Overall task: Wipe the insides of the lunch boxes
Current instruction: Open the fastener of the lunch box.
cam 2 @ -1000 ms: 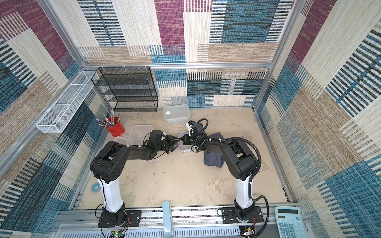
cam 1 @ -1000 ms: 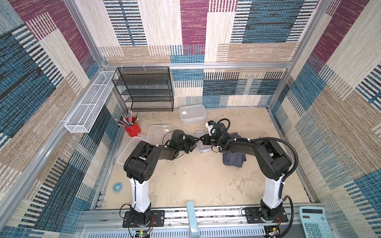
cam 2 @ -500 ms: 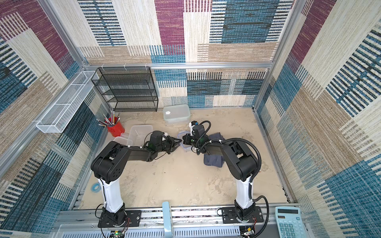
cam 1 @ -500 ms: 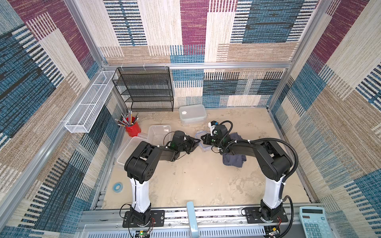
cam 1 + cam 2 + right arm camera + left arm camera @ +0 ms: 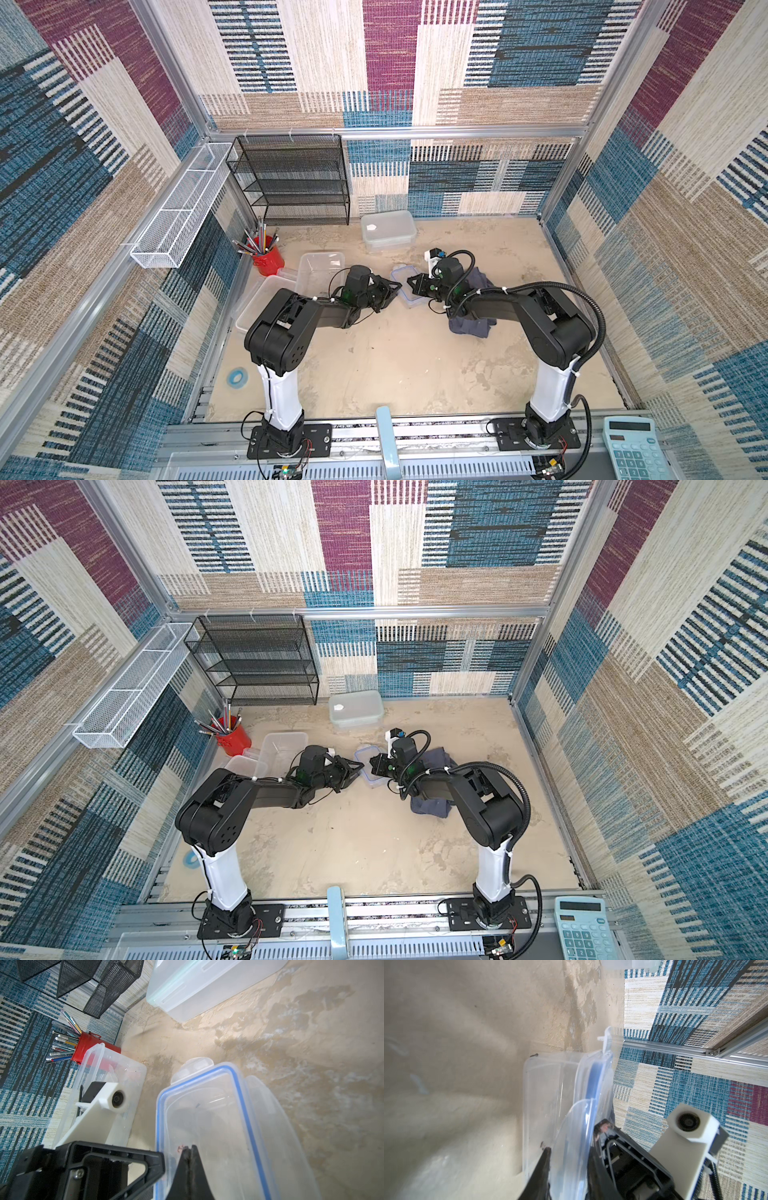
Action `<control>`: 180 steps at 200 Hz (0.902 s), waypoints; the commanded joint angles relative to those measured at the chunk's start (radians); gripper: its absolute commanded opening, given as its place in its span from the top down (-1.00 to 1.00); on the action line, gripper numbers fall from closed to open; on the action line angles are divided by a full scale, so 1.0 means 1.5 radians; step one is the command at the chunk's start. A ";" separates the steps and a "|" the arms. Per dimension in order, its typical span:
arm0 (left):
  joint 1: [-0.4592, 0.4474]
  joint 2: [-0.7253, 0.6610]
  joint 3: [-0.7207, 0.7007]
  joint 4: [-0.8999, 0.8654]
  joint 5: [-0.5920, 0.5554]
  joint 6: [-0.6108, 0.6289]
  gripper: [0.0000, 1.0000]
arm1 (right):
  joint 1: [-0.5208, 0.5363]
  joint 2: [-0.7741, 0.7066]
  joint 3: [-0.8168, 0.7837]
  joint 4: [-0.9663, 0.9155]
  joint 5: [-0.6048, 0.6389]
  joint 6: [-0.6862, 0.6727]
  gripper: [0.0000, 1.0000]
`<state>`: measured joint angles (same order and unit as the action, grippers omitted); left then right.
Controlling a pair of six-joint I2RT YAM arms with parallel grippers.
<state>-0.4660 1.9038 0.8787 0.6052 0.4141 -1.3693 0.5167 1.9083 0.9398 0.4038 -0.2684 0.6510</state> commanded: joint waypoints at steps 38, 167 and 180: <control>0.003 0.002 0.018 -0.036 -0.014 0.021 1.00 | 0.016 -0.001 -0.037 -0.237 0.030 0.014 1.00; 0.015 0.058 0.256 -0.544 -0.032 0.278 1.00 | 0.037 -0.009 -0.016 -0.280 0.044 0.005 1.00; 0.015 0.059 0.276 -0.583 -0.045 0.301 1.00 | 0.037 -0.010 -0.012 -0.286 0.048 0.003 1.00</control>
<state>-0.4435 1.9770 1.2530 -0.0341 0.4511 -1.0138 0.5644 1.8732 0.9295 0.3576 -0.1967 0.6708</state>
